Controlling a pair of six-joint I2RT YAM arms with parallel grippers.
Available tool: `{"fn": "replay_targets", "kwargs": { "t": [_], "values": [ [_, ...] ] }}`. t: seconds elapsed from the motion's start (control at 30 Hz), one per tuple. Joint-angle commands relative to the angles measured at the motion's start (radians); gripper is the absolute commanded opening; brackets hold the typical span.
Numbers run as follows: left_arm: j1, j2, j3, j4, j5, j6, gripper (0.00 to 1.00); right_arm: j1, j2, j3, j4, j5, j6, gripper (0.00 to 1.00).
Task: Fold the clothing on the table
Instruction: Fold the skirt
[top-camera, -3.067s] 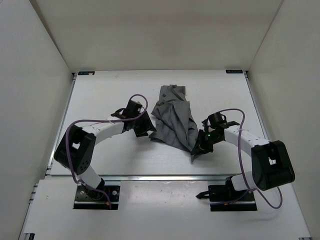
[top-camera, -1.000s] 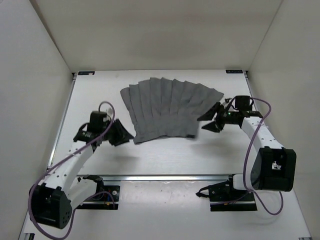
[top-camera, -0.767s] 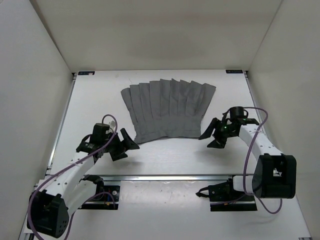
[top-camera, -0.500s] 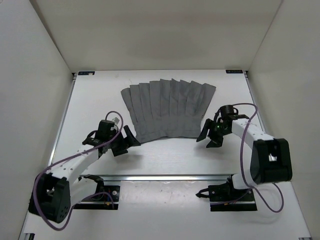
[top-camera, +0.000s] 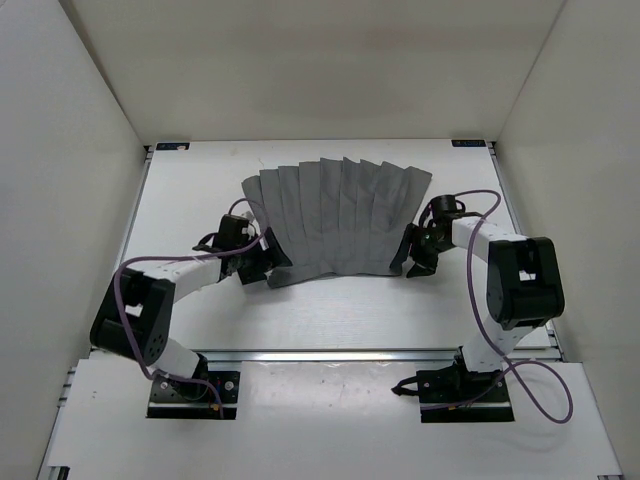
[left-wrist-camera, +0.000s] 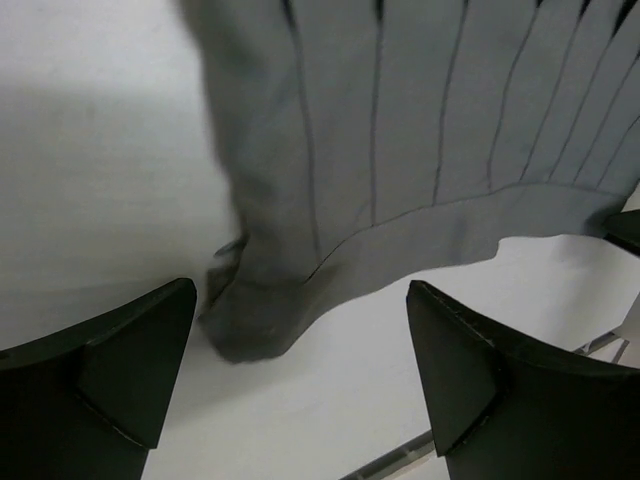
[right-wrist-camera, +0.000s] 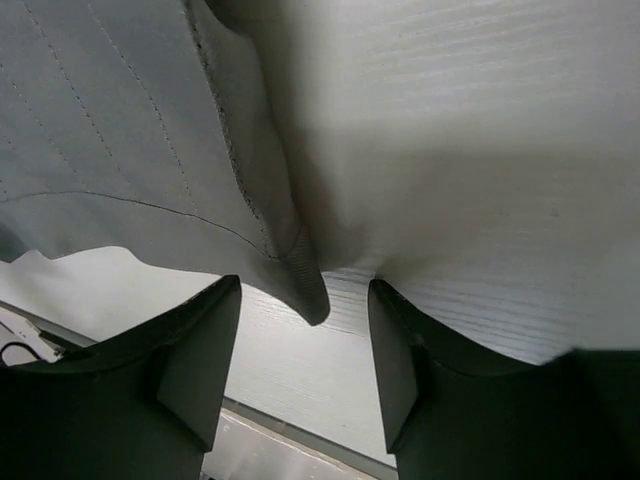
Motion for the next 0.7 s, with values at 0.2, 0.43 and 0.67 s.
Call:
{"fn": "replay_targets", "kwargs": {
  "t": [0.2, 0.43, 0.67],
  "values": [
    [-0.014, 0.141, -0.004, 0.097, 0.058, -0.06, 0.15, 0.025, 0.055, -0.013, 0.051, 0.03, -0.016, 0.18],
    [-0.004, 0.06, 0.034, -0.071, 0.017, 0.047, 0.0, 0.046, -0.063, 0.0, -0.021, 0.09, -0.051, 0.0],
    [0.03, -0.227, 0.011, -0.367, -0.021, 0.176, 0.0, 0.114, -0.417, -0.122, -0.244, 0.085, -0.021, 0.0]
  ]
}}
